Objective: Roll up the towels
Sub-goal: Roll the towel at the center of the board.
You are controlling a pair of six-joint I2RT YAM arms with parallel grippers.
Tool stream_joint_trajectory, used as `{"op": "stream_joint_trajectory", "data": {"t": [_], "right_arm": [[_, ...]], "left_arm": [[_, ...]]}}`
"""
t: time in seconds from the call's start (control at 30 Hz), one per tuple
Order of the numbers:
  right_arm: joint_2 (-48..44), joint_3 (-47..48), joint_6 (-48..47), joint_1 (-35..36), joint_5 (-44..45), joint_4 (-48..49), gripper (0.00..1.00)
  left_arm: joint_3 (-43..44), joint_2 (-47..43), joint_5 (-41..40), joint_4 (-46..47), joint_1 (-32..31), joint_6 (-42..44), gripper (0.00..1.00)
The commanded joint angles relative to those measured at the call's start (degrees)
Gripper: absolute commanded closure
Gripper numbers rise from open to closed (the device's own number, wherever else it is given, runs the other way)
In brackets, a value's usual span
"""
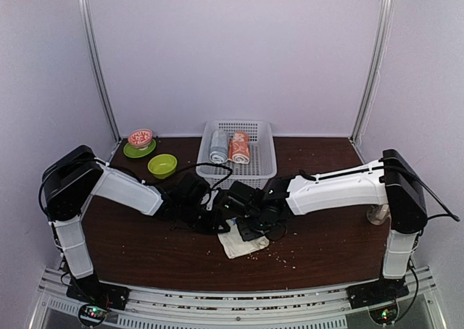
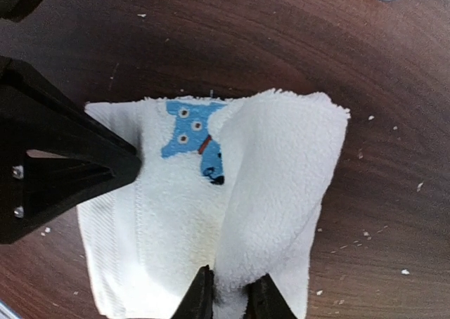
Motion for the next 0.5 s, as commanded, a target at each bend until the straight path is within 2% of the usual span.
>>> {"op": "stream_joint_trajectory", "data": {"t": [0.0, 0.1, 0.3, 0.47], "right_arm": [[-0.2, -1.8, 0.1, 0.4, -6.2, 7.0, 0.75], [-1.0, -3.4, 0.1, 0.3, -8.3, 9.9, 0.66], [-1.5, -6.2, -0.5, -0.6, -13.4, 14.9, 0.59], [-3.5, -11.4, -3.4, -0.9, -17.6, 21.1, 0.45]], "left_arm": [[-1.9, 0.1, 0.1, -1.5, 0.0, 0.2, 0.93], [-2.2, -0.2, 0.0, -1.5, -0.1, 0.2, 0.93], [-3.2, -2.5, -1.0, -2.8, 0.1, 0.3, 0.93], [-3.4, -7.4, -1.0, -6.0, 0.5, 1.8, 0.92]]}}
